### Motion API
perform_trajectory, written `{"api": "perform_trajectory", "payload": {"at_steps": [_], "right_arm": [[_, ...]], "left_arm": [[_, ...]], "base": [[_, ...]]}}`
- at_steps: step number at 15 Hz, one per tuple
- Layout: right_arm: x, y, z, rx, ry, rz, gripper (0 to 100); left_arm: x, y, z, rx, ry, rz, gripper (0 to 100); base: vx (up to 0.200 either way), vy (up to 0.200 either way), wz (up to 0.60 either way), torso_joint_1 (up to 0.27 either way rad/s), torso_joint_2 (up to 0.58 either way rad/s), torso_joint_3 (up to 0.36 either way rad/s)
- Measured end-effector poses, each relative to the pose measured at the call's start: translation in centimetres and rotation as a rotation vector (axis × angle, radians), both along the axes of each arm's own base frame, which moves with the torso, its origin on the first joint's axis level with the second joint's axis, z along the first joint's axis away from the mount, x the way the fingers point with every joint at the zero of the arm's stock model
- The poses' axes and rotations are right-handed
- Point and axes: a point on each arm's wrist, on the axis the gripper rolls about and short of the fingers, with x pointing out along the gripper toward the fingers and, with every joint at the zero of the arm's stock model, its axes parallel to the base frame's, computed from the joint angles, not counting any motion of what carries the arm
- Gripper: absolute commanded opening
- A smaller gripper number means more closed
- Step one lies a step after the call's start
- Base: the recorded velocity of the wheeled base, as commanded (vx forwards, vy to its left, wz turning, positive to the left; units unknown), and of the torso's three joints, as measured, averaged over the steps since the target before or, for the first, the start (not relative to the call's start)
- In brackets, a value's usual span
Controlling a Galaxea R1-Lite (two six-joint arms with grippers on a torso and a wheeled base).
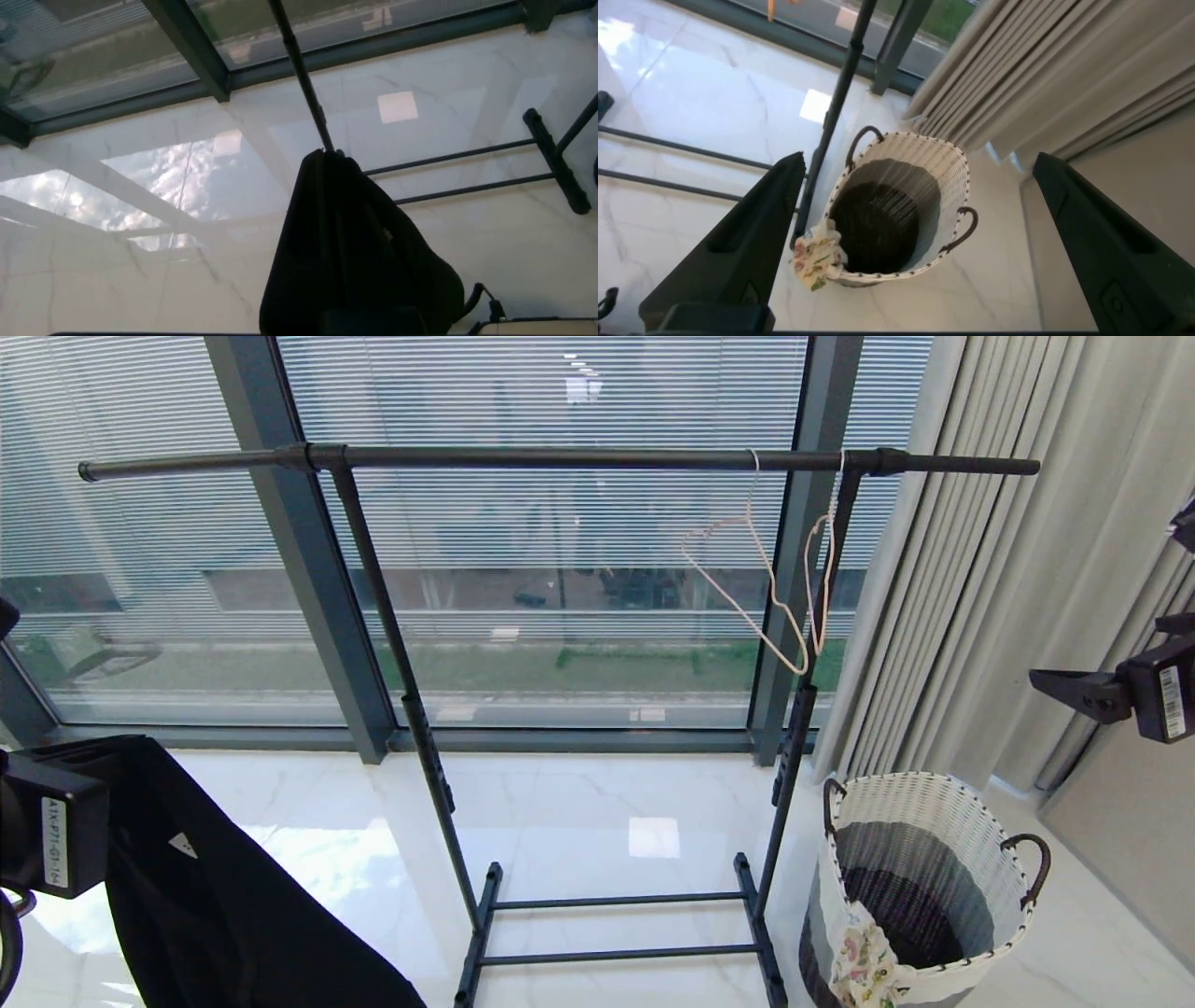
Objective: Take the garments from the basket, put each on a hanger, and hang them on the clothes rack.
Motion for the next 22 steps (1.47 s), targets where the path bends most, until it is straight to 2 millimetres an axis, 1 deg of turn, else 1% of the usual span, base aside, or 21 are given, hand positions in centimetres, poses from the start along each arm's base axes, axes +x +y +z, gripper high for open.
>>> {"api": "perform_trajectory", "payload": {"at_steps": [4, 7, 12, 15, 18, 22], "right_arm": [[0.1, 0.0, -0.2, -0.002, 0.006, 0.0, 100], [0.1, 0.1, -0.4, 0.011, 0.016, 0.011, 100], [0.2, 0.4, -0.2, 0.125, 0.021, 0.116, 100], [0.7, 0.6, -0.1, 0.142, 0.002, 0.117, 100], [2.0, 1.1, -0.4, 0.231, 0.016, 0.093, 100], [5.1, 2.6, -1.6, 0.311, 0.063, 0.07, 100]], "left_arm": [[0.0, 0.0, 0.0, 0.0, 0.0, -0.001, 0], [0.0, 0.0, 0.0, 0.001, 0.001, -0.001, 0], [0.1, -0.1, 0.0, -0.001, 0.001, -0.006, 0], [0.0, -0.1, 0.1, -0.004, -0.003, -0.008, 0], [0.0, -0.1, 0.3, -0.008, -0.018, -0.008, 0], [0.1, -0.1, 0.4, -0.011, -0.027, -0.008, 0]], "base": [[0.0, 0.0, 0.0, 0.221, -0.49, -0.269], [0.2, 0.0, 0.0, 0.072, -0.15, -0.087], [0.2, 0.0, 0.0, 0.023, -0.01, -0.012], [0.2, 0.0, 0.0, -0.001, 0.0, -0.001], [0.2, 0.0, 0.0, 0.002, 0.0, 0.001], [0.2, 0.0, 0.0, 0.004, 0.0, 0.002]]}}
